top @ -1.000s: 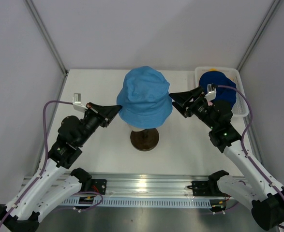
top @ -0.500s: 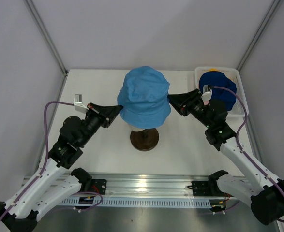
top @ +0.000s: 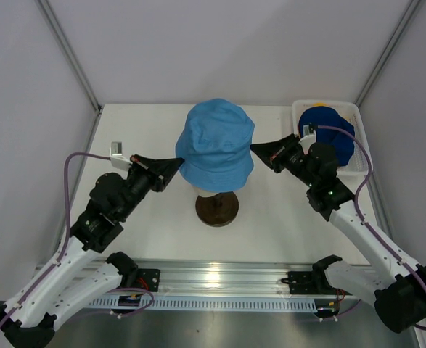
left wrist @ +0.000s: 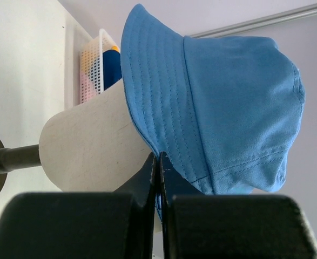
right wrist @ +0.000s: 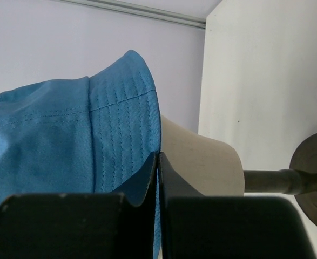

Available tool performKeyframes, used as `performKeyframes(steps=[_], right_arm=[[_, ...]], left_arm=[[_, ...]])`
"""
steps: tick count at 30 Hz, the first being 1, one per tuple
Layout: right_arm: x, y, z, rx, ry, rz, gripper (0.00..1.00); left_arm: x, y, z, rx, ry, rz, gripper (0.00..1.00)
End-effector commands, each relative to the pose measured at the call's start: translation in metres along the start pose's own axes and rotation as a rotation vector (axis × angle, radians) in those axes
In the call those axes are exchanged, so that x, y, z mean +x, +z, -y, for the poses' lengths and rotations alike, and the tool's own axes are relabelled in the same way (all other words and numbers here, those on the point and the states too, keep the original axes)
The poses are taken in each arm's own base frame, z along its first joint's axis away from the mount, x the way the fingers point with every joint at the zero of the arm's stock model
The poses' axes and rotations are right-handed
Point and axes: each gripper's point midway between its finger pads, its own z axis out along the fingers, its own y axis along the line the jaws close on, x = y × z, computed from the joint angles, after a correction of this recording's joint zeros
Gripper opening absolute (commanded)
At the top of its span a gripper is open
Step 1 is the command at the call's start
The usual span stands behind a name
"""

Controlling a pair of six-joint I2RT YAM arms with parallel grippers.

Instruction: Stack the hats

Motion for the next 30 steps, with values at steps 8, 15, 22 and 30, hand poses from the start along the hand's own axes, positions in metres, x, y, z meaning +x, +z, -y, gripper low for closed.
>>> performKeyframes(steps=[8, 15, 22, 30], right_arm=[[0.017, 0.000, 0.046, 0.135, -0.121, -0.072, 0.00], [0.039, -0.006, 0.070, 0.200, -0.160, -0.150, 0.00], [0.019, -0.014, 0.035, 0.136, -0.219, -0.114, 0.00], [-0.016, 0.013, 0.010, 0.126, -0.324, -0.147, 0.00]], left_arm=[[-0.011, -0.014, -0.018, -0.098, 0.022, 0.058, 0.01], [-0.008, -0.013, -0.017, -0.098, 0.060, 0.041, 0.01], [-0.027, -0.015, 0.013, -0.053, 0.191, 0.097, 0.20], [-0.078, -0.039, 0.071, -0.027, 0.390, 0.268, 0.62]])
